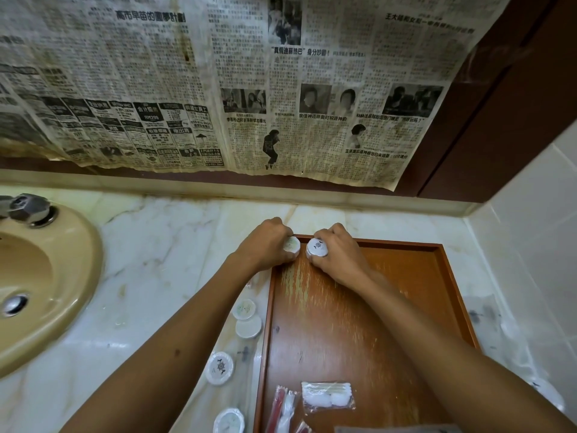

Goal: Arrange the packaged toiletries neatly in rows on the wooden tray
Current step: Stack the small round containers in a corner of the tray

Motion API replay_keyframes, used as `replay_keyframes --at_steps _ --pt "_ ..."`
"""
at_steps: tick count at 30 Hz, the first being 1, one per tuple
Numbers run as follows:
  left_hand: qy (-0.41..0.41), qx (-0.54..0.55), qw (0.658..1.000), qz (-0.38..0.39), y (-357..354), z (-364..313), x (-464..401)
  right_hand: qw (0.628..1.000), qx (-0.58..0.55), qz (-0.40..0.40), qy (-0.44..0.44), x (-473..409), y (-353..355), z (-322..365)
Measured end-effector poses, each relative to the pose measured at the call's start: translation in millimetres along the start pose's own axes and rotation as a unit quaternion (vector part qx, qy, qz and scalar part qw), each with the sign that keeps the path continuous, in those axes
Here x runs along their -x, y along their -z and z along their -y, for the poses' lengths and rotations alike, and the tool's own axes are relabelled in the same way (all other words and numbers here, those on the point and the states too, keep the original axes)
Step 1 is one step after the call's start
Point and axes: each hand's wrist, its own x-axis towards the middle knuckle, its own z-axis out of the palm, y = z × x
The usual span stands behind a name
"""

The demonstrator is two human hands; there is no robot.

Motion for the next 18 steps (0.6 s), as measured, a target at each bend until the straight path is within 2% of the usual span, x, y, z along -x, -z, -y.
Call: replay_keyframes --at_steps 5,11,15,18 --pt "0.026 0.015 1.0 -0.001 1.8 5.4 9.0 1.0 0.017 0.001 -0.008 5.4 2.2 0.6" --pt "0.073 0.036 0.996 -0.045 6.1 23.1 59.2 0.996 0.058 -0.064 0.013 32.6 0.0 14.6" --pt "0.129 0.066 0.987 -0.069 -2.8 25.1 104.1 0.995 0.014 -0.08 0.051 62.5 -13.7 30.4" --pt "0.191 0.104 0.973 -0.082 -18.6 22.8 131.8 0.995 -0.036 -0.039 0.085 78.2 -25.7 45.0"
